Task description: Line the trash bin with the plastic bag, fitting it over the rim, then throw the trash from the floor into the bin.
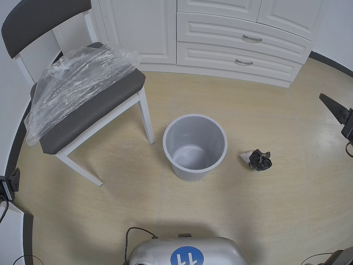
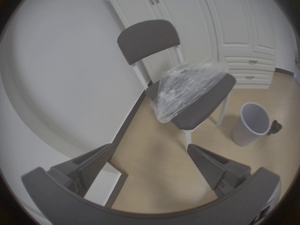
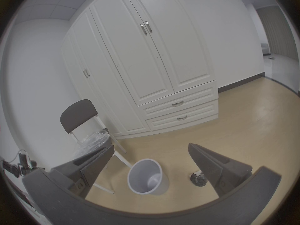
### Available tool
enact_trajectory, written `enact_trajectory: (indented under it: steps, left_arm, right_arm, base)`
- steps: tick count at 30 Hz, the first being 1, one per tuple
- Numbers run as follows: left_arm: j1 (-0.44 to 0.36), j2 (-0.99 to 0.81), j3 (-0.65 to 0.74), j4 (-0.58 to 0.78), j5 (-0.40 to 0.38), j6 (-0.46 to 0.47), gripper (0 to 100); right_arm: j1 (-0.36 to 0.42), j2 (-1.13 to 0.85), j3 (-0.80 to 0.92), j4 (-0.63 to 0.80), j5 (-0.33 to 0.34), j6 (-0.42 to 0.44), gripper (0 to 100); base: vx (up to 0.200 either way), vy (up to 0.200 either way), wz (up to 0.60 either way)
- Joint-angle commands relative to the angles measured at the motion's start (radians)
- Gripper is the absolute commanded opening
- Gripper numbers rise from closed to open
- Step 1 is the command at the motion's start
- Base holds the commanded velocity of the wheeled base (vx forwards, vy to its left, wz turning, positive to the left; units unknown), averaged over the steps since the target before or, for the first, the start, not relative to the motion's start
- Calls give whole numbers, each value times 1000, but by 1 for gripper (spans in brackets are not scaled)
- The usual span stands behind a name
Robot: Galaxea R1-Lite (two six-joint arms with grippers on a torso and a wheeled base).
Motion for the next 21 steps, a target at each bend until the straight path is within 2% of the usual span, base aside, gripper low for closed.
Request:
enact_trajectory:
  steps: [1,3,5,6,8,13,15,16,18,21]
  left_arm:
    - [175,181,25,-93,-29,0,100]
    - [232,207,29,-133,-88,0,100]
    - [275,218,31,-155,-160,-2,100]
    - [278,220,31,-155,-166,-2,100]
    - [324,252,19,-171,-252,-11,100]
    - [326,341,17,-270,-287,-103,100]
    - [344,460,14,-415,-287,-163,100]
    - [344,460,14,-415,-287,-163,100]
    - [390,534,14,-507,-296,-175,100]
    - [402,608,0,-576,-330,-207,100]
  right_arm:
    - [133,69,-51,-10,-108,24,100]
    - [148,68,-70,-9,-145,24,100]
    - [151,69,-71,-9,-149,24,100]
    - [151,69,-70,-7,-149,24,100]
    - [151,74,-67,-4,-145,26,100]
    - [168,109,-67,-9,-149,34,100]
    - [177,123,-64,-9,-152,40,100]
    - [177,123,-64,-9,-152,40,100]
    - [177,121,-64,-9,-152,43,100]
    - [177,123,-64,-9,-151,43,100]
  base:
    - [0,0,0]
    - [0,0,0]
    - [0,0,0]
    - [0,0,0]
    - [0,0,0]
    - [0,0,0]
    - [0,0,0]
    - [0,0,0]
    - [0,0,0]
    - [0,0,0]
